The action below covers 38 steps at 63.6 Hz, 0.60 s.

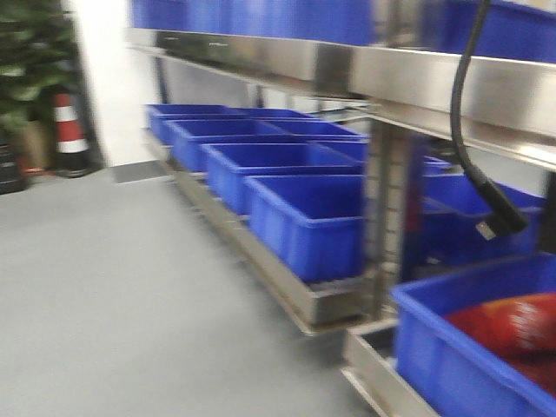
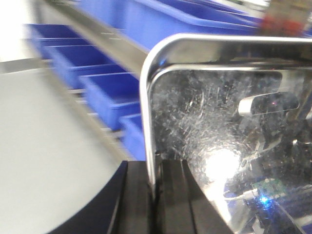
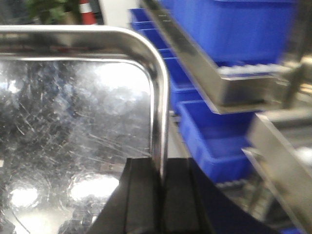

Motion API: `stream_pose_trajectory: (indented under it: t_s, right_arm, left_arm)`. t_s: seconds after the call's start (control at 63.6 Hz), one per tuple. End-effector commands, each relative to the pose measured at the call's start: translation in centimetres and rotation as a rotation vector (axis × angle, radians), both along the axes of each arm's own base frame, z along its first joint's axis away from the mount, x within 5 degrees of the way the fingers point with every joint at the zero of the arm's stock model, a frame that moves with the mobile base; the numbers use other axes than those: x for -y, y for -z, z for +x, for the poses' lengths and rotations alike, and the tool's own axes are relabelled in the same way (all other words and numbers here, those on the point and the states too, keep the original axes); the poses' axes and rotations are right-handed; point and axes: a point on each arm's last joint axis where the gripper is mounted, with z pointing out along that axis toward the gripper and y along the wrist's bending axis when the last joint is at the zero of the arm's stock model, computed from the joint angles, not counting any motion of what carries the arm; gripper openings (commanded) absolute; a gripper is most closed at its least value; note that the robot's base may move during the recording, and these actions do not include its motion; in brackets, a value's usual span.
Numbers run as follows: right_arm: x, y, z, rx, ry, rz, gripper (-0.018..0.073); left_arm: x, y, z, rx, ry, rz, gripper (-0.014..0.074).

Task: Stack silver trays without gaps
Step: 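Drive backward and turn away from the shelf holding the tray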

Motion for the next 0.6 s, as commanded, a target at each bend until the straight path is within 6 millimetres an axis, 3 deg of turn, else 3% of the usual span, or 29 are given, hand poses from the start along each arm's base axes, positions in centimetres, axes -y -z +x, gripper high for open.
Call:
stream_pose_trajectory:
  t_s: [0.0,0.582]
  right_arm:
    - [-1.8,-1.8,-0.43,0.151,-0.158,0.11,-0.0078]
    - [-1.81,-1.82,-0.44,0.152,-0.159,0.111,-0.0078]
  left_arm:
    - [0.6,-1.05,-0.4,0.06,0.037,-0.055,-0.0018]
    - [0.6,-1.05,-0.4,0.06,0.037,-0.055,-0.0018]
